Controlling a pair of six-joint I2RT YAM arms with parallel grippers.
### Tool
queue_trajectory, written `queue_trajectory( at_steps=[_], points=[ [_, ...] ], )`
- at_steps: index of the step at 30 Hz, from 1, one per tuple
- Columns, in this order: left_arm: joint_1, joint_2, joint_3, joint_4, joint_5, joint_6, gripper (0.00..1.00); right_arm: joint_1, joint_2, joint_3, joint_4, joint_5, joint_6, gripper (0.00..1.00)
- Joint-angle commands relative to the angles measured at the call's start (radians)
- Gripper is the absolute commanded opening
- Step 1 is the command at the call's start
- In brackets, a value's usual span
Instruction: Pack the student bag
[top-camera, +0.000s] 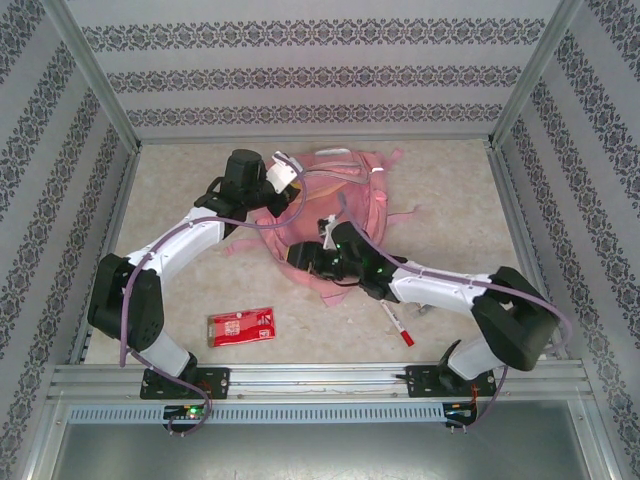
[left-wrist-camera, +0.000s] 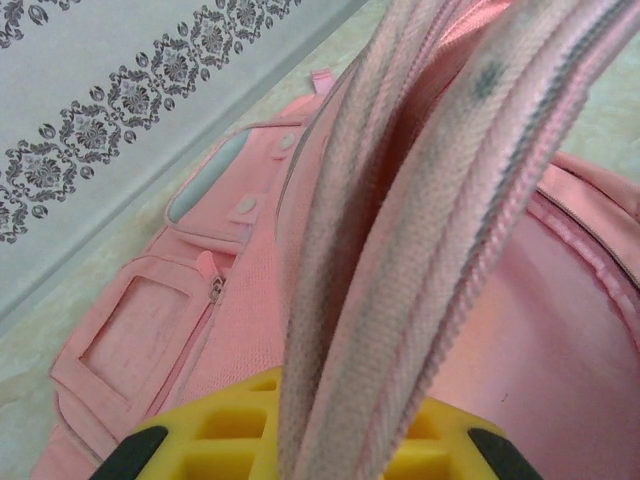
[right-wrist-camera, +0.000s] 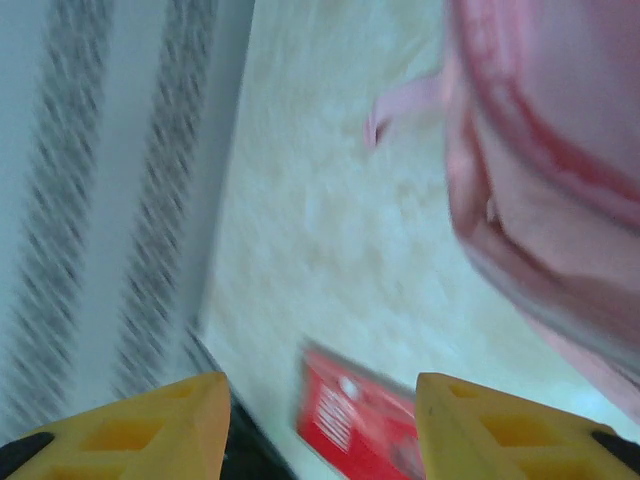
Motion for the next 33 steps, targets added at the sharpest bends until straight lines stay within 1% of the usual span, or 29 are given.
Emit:
queue_trajectory(
  at_steps=[1, 3, 5, 7, 8, 10, 12, 13, 18, 20, 24, 25, 27, 28, 31, 33],
  points=[
    [0.018, -0.003, -0.006, 0.068, 0.042, -0.034, 0.07, 0.066, -0.045, 0.066, -0.317, -0.100, -0.583, 0.53],
    [0.019, -0.001, -0.015, 0.067, 0.051, -0.043, 0.07, 0.123, -0.056, 0.065, -0.338, -0.084, -0.841, 0.56],
    [0.019, 0.002, -0.020, 0.060, 0.064, -0.052, 0.07, 0.182, -0.056, 0.054, -0.318, -0.070, -1.111, 0.62],
    [0.020, 0.003, -0.022, 0.050, 0.077, -0.060, 0.08, 0.226, -0.025, 0.050, -0.287, -0.097, -1.334, 0.69],
    [0.019, 0.006, -0.024, 0.047, 0.083, -0.063, 0.08, 0.244, 0.005, 0.067, -0.284, -0.109, -1.441, 0.72],
    [0.019, 0.011, -0.028, 0.040, 0.090, -0.073, 0.08, 0.270, 0.084, 0.131, -0.283, -0.111, -1.547, 0.77],
    [0.019, 0.016, -0.031, 0.037, 0.092, -0.080, 0.08, 0.293, 0.182, 0.220, -0.292, -0.087, -1.589, 0.89],
    [0.019, 0.017, -0.033, 0.033, 0.092, -0.086, 0.08, 0.307, 0.236, 0.266, -0.298, -0.064, -1.612, 0.97],
    [0.019, 0.029, -0.041, 0.036, 0.098, -0.121, 0.09, 0.342, 0.438, 0.426, -0.296, 0.001, -1.656, 0.98],
    [0.019, 0.035, -0.040, 0.026, 0.102, -0.134, 0.10, 0.341, 0.504, 0.483, -0.337, 0.033, -1.651, 0.98],
    [0.020, 0.052, -0.038, 0.010, 0.114, -0.150, 0.12, 0.339, 0.580, 0.551, -0.428, 0.070, -1.656, 0.98],
    [0.020, 0.059, -0.038, 0.003, 0.121, -0.153, 0.16, 0.339, 0.598, 0.572, -0.465, 0.082, -1.652, 0.98],
    [0.020, 0.068, -0.032, -0.029, 0.133, -0.157, 0.31, 0.335, 0.627, 0.600, -0.520, 0.104, -1.631, 0.98],
    [0.019, 0.064, -0.028, -0.057, 0.133, -0.165, 0.37, 0.329, 0.628, 0.602, -0.524, 0.110, -1.606, 0.98],
    [0.019, 0.016, -0.035, -0.150, 0.140, -0.203, 0.53, 0.303, 0.609, 0.610, -0.560, 0.089, -1.558, 0.98],
    [0.019, -0.054, -0.054, -0.220, 0.143, -0.249, 0.59, 0.293, 0.596, 0.614, -0.604, 0.091, -1.550, 0.98]
  ],
)
